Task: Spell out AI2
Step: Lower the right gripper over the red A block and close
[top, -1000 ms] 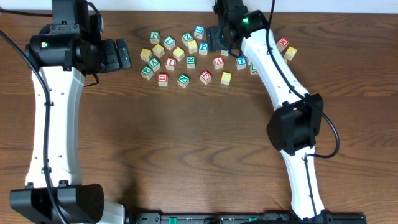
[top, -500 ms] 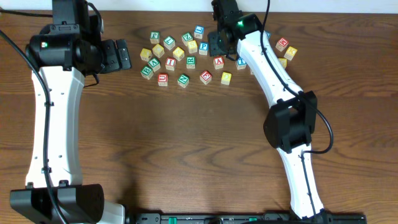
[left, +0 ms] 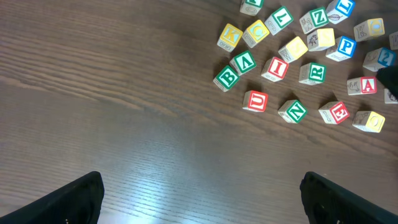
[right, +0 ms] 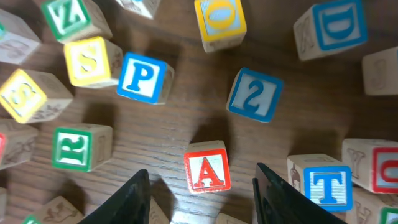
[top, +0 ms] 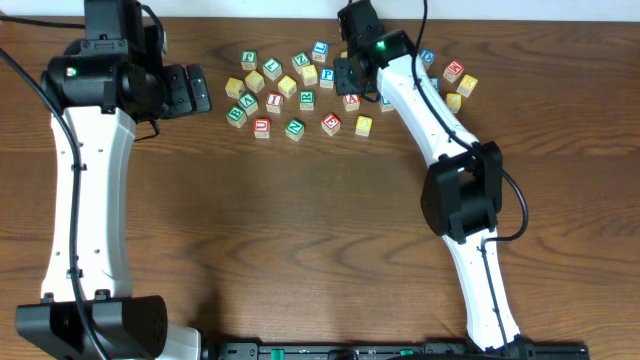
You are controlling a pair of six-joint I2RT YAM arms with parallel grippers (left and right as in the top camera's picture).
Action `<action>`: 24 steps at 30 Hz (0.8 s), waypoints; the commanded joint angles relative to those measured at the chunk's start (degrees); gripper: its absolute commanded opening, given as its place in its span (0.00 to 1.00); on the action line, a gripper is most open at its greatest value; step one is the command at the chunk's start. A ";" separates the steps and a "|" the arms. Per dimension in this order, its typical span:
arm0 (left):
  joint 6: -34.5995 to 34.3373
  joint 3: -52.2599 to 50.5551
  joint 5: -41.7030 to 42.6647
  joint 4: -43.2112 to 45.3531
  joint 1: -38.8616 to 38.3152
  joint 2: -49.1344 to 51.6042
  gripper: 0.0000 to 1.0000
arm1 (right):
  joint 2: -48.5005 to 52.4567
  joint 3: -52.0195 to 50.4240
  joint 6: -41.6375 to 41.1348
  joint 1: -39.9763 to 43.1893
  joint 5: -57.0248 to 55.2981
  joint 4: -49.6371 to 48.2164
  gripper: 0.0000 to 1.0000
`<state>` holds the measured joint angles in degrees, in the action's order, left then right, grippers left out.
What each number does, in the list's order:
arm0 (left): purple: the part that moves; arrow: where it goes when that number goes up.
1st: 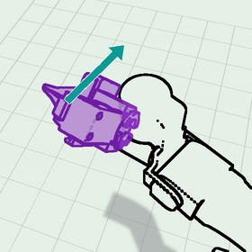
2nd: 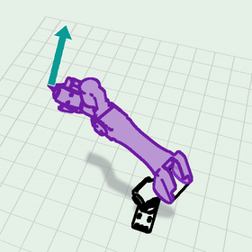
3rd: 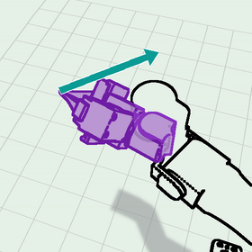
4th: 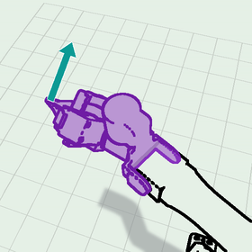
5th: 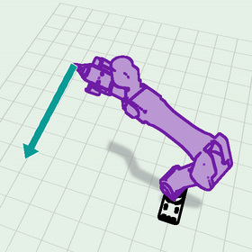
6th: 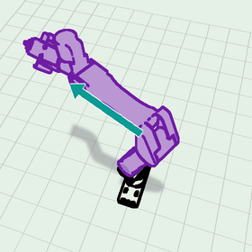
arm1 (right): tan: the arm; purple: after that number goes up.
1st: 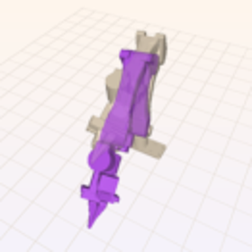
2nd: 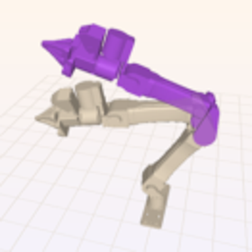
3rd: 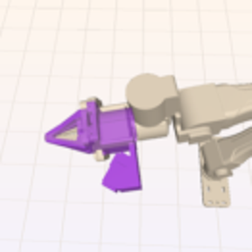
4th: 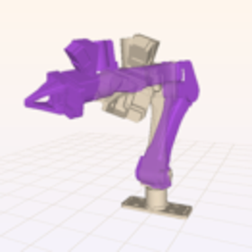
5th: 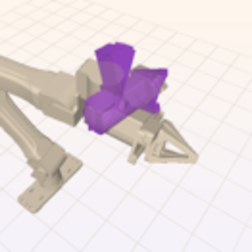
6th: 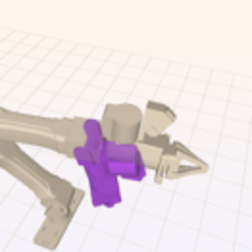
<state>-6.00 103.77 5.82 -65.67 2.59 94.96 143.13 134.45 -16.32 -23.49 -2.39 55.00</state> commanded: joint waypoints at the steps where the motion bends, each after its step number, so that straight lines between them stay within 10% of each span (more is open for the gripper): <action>1: -0.33 1.36 -0.48 -0.31 0.24 0.20 0.99 | 0.46 -2.62 -0.61 -0.61 -0.68 -1.44 0.48; 24: -0.33 1.36 -0.48 -0.33 0.24 0.20 0.99 | 0.48 -8.98 1.62 -0.61 -0.70 -8.74 0.47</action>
<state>-6.00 103.77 5.85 -65.73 2.59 94.96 143.13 126.93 -15.86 -23.49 -2.39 47.00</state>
